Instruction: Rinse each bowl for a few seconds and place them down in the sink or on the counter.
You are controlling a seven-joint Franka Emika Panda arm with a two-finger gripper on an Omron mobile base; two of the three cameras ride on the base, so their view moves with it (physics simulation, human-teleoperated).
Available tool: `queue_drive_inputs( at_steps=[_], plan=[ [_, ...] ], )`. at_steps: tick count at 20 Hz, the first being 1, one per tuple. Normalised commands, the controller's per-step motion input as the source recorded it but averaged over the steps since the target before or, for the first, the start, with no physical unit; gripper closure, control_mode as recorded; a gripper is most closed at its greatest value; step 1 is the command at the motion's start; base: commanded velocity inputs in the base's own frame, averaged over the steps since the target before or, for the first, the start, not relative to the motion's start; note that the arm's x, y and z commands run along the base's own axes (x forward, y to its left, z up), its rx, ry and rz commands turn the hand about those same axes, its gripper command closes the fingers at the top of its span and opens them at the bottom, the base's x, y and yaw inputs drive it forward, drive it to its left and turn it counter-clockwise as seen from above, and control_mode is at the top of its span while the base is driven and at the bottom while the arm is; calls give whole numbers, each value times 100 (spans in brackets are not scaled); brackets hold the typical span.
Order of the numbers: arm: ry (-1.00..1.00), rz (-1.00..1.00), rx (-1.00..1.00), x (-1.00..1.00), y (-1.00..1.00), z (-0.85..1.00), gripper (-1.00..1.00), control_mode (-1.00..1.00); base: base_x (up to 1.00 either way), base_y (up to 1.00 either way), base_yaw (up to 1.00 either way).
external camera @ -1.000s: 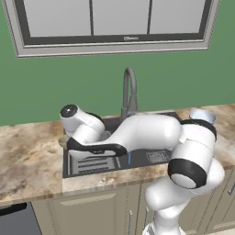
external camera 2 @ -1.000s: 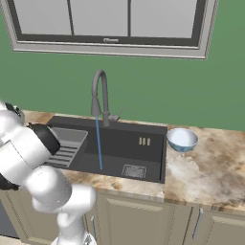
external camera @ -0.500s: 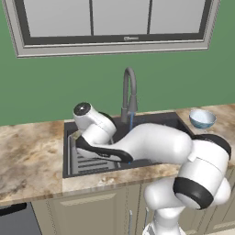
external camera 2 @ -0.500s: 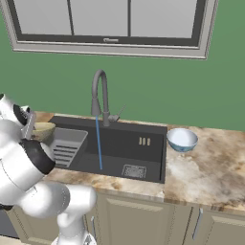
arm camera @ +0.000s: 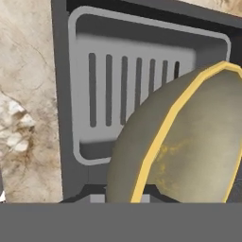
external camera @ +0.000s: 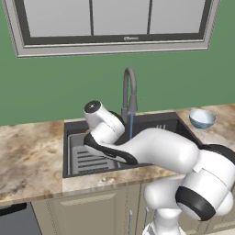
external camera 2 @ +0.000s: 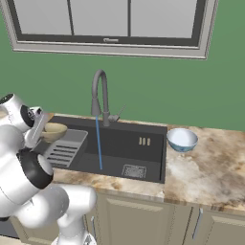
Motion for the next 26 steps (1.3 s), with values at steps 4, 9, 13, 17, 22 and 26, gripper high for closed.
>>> queue_drive_inputs(
  at_steps=[4,9,13,17,22,26],
  plan=[
    [0,-17,0,1,-37,2,100,-100,0,0,0],
    [0,-16,0,2,-33,2,100,-100,0,0,0],
    [-2,-14,-1,4,-30,0,100,-100,0,0,0],
    [-2,-13,-2,9,-26,0,100,-100,0,0,0],
    [0,-12,-2,13,-26,0,100,-100,0,0,0],
    [0,-9,-2,13,-24,0,100,-100,0,0,0]
  ],
)
